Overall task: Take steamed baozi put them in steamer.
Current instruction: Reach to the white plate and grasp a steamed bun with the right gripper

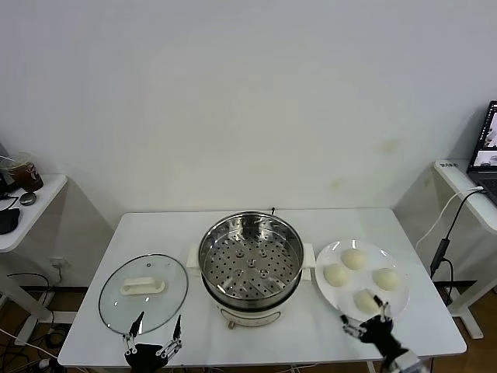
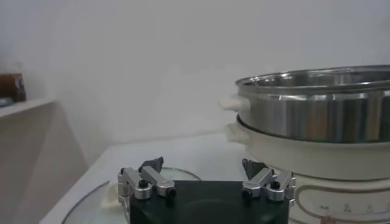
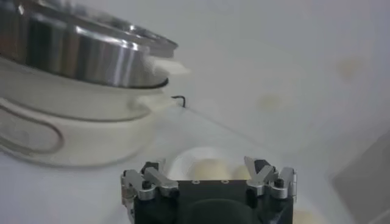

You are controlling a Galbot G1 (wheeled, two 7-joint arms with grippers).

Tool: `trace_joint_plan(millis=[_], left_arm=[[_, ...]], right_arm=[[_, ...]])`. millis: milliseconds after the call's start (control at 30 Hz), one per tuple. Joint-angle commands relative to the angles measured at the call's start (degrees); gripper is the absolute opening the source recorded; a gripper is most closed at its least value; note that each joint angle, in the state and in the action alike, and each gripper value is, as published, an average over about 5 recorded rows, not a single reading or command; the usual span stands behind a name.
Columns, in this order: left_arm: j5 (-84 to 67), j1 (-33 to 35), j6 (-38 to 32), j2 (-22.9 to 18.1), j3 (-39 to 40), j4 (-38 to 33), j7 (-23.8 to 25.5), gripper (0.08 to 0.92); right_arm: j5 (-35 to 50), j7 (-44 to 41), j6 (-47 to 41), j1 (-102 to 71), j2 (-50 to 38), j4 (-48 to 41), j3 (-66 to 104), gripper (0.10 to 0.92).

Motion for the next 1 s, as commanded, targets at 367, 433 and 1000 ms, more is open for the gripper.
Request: trace_joint_plan(millis=[367,433,1000], left_arm=[[2.7,-0.9,-4.2,-1.1,-3.1,0.4,0.7,0.823],[2.7,-1.0,-4.4,-1.3,-3.3,0.3,0.8,0.823],[2.9,-1.5,-5.7,-1.4,-6.0,0.0,1.1,0.823]], right_arm=[[-19.3,-33.7,-0.6,39.4,-35.9,-22.2,-16.8,0.823],[-17.5,-37.0,-0.4,47.0,-37.0,-25.3,-24.0,0.823],[-7.8,-45.5,-2.1,87.6,-25.7,-46.0,-73.9,0.823]])
